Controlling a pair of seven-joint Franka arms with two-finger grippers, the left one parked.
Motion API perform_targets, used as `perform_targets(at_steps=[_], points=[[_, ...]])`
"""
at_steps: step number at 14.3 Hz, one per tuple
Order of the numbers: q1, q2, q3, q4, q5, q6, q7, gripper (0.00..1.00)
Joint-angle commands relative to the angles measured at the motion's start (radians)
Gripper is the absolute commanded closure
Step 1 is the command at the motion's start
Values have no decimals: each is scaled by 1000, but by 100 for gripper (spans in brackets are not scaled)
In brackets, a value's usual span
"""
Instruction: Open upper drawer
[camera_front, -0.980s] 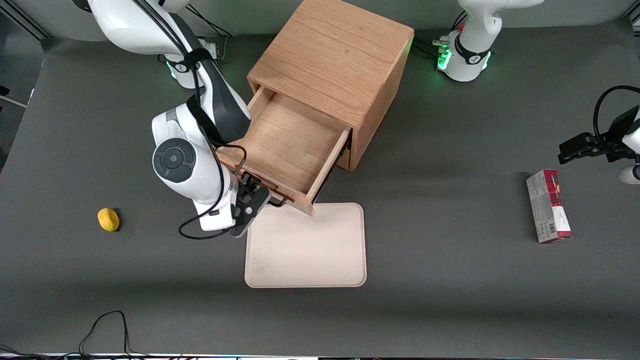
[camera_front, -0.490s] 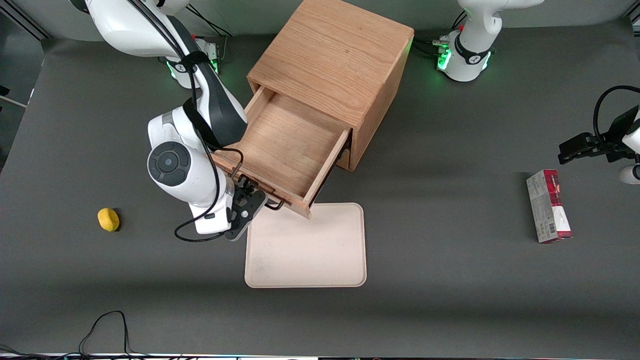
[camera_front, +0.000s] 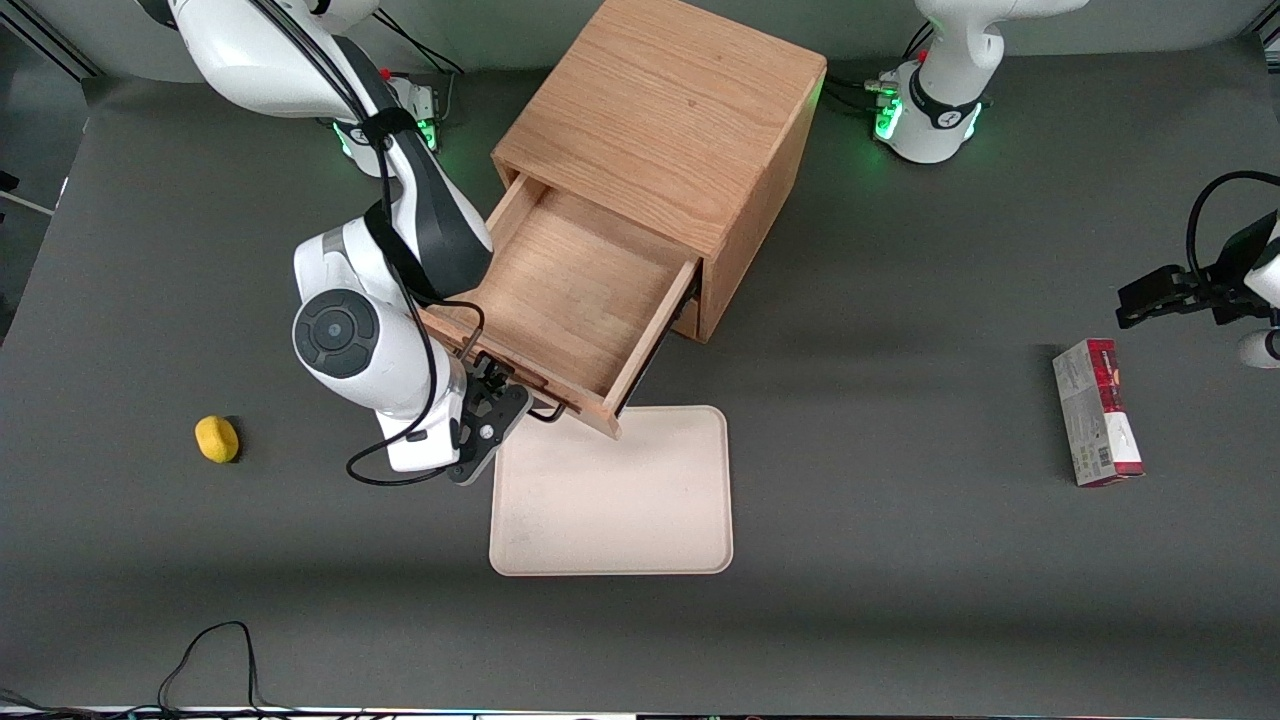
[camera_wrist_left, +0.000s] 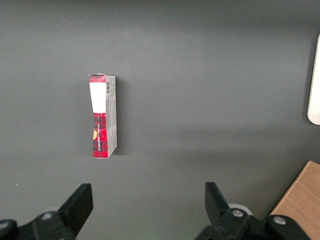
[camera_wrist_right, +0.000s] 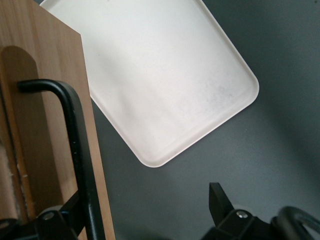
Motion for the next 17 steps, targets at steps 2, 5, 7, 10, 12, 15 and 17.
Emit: perform_targets(at_steps=[2, 5, 7, 10, 12, 15, 17], points=[[-16, 9, -1, 133, 3, -85, -11, 0], [-15, 5, -1, 211, 3, -177, -9, 0], [-13, -15, -1, 240, 1, -217, -8, 0], [-16, -82, -3, 236, -17, -248, 79, 0], [-22, -125, -6, 227, -23, -289, 238, 0], [-21, -170, -47, 224, -95, -386, 426, 0], [-19, -198, -110, 216, -99, -420, 512, 0]])
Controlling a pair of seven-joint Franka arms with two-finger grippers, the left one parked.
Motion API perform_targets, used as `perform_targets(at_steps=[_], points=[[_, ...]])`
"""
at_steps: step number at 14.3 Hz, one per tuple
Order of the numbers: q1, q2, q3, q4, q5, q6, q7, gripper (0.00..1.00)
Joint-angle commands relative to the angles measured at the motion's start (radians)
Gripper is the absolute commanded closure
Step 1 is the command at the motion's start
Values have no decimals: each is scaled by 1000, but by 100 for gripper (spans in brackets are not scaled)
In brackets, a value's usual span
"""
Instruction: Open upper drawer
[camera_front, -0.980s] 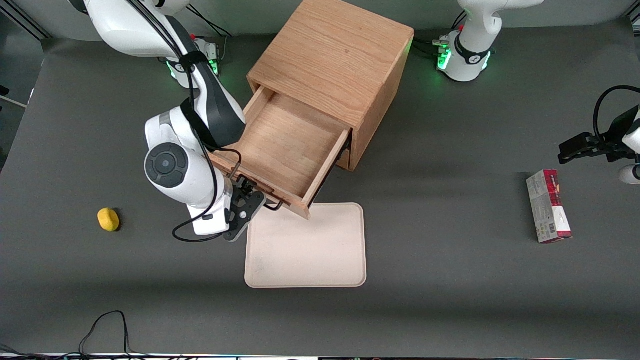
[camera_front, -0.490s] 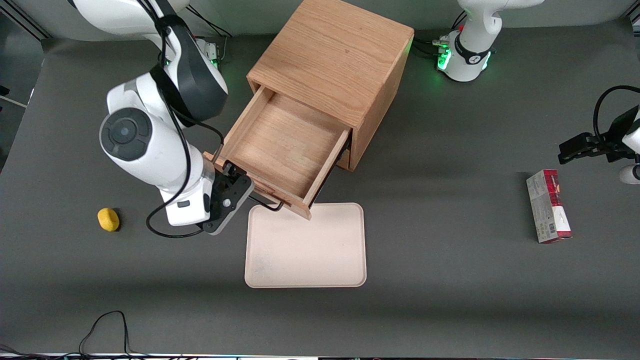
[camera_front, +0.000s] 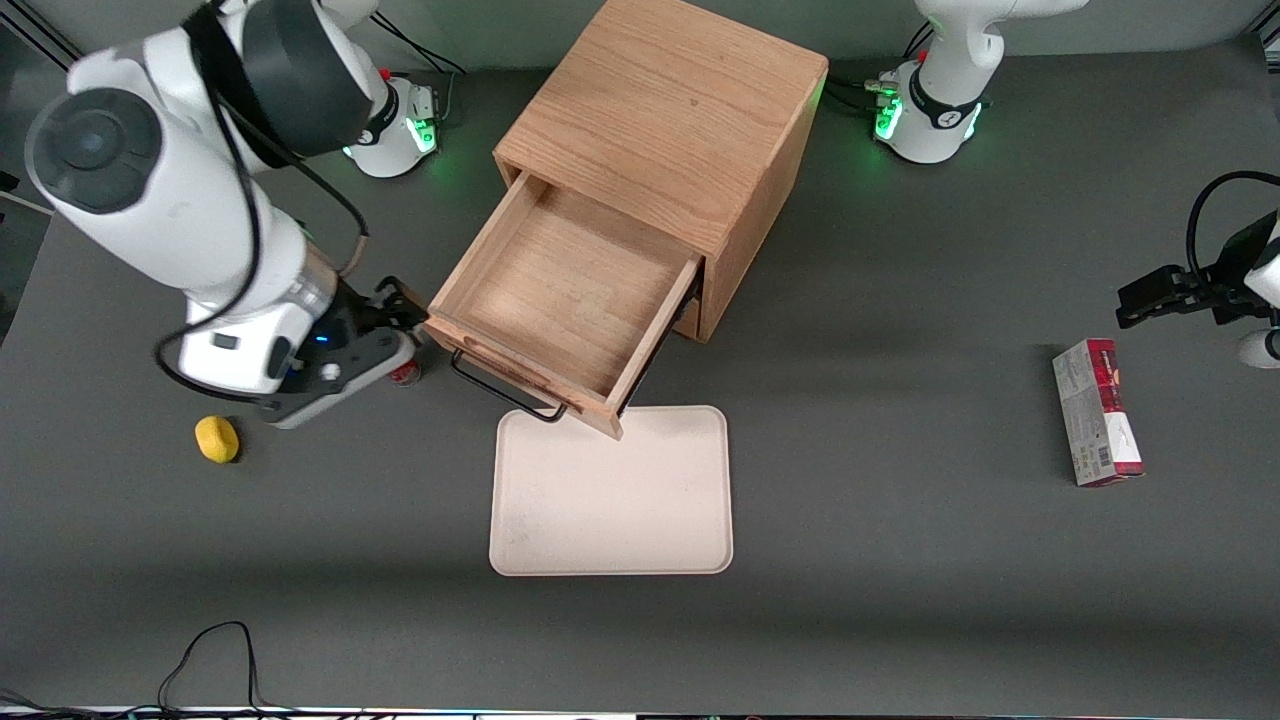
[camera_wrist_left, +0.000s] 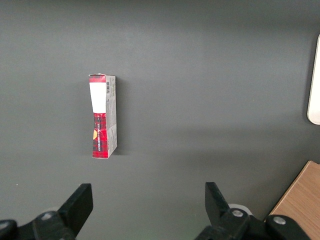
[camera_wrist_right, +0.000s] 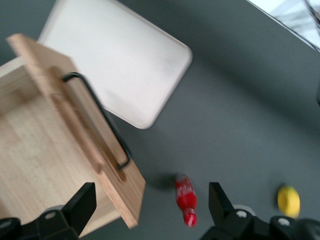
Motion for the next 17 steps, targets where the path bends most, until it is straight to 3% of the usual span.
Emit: perform_targets(at_steps=[1, 4, 8, 13, 17], points=[[0, -54, -69, -39, -15, -39, 99, 0], [-3, -107, -146, -81, -15, -38, 102, 0], [-141, -196, -125, -208, -5, 33, 102, 0], [-312, -309, -8, -383, -6, 149, 101, 0], [-408, -334, 64, -411, -8, 162, 101, 0]])
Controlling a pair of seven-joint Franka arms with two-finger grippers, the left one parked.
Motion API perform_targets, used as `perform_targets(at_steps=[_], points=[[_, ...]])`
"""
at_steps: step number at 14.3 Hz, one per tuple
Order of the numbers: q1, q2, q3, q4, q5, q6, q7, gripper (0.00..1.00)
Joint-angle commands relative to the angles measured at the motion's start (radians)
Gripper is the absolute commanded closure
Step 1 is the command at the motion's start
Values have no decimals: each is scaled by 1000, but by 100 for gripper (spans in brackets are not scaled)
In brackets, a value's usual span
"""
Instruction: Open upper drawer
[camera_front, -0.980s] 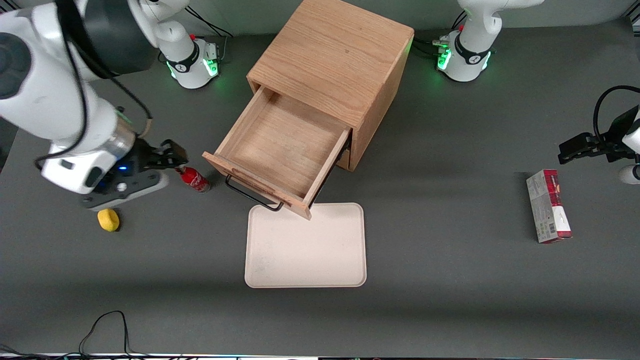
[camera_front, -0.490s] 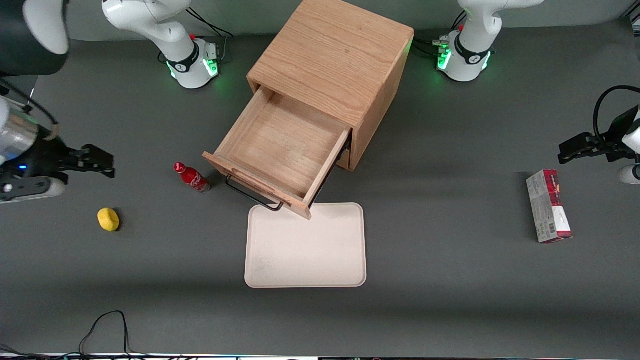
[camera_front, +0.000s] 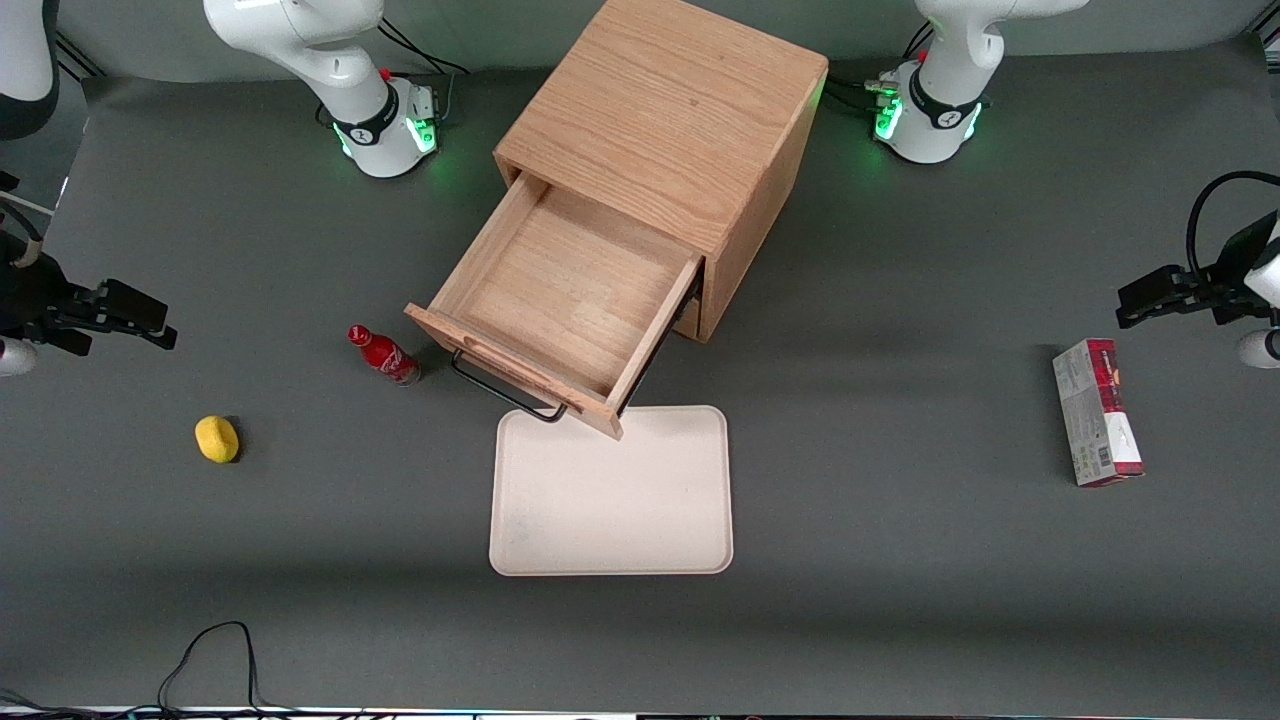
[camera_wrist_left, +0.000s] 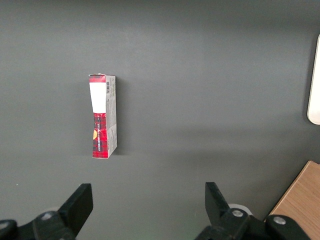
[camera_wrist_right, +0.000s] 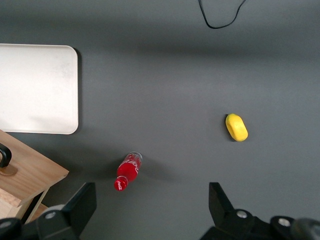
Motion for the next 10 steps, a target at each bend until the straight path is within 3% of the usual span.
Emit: perform_targets(at_steps=[1, 10], points=[[-35, -43, 38, -53, -4, 30, 31, 0], [-29, -29, 37, -53, -14, 32, 52, 0]])
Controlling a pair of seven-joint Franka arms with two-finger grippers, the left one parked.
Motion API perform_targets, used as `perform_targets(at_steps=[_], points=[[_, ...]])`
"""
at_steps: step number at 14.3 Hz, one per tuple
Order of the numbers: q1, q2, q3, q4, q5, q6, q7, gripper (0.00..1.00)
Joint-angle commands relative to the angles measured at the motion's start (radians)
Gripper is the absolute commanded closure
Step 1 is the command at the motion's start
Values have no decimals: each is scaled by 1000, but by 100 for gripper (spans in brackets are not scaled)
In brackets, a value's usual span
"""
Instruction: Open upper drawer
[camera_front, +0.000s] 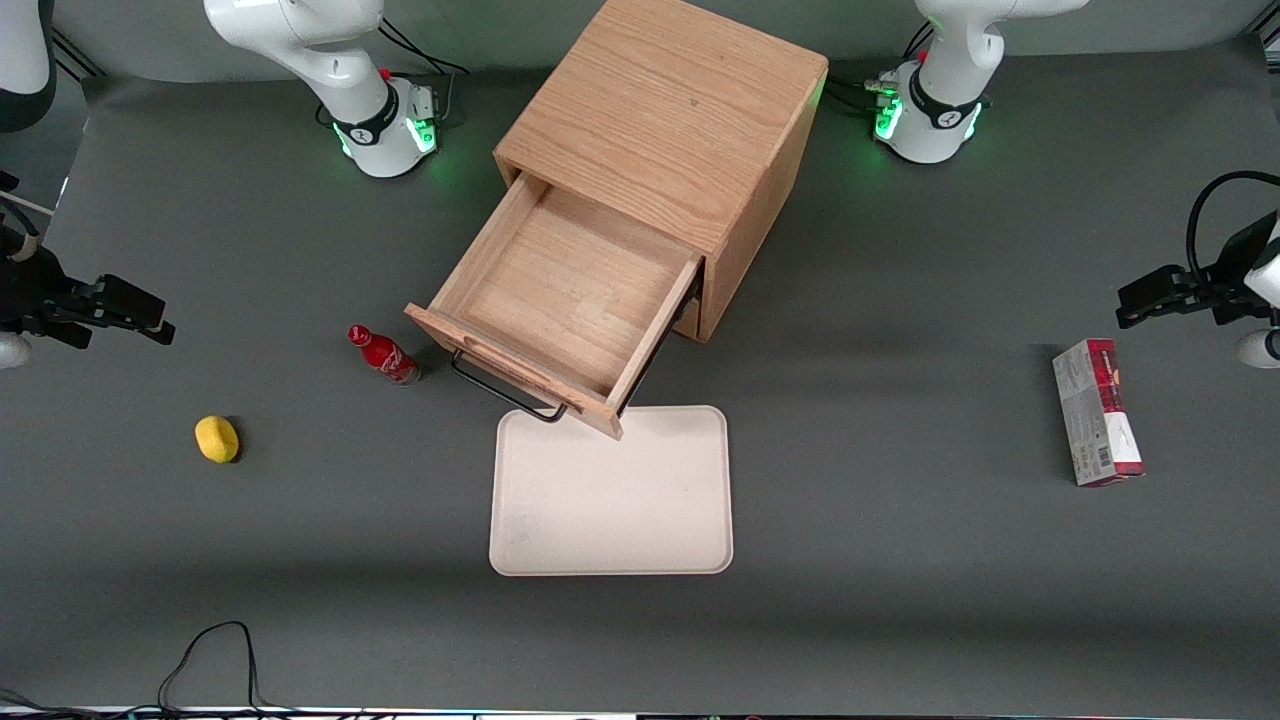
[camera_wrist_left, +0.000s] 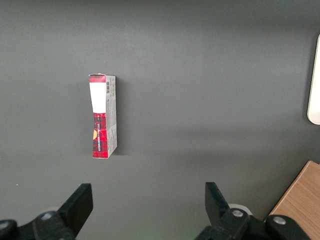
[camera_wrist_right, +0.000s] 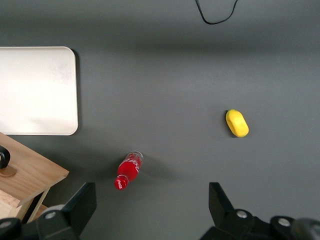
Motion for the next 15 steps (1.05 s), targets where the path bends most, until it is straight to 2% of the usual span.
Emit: perform_targets(at_steps=[1, 15], points=[[-7, -14, 16, -20, -14, 16, 26, 0], [-6, -9, 13, -11, -14, -12, 29, 0]])
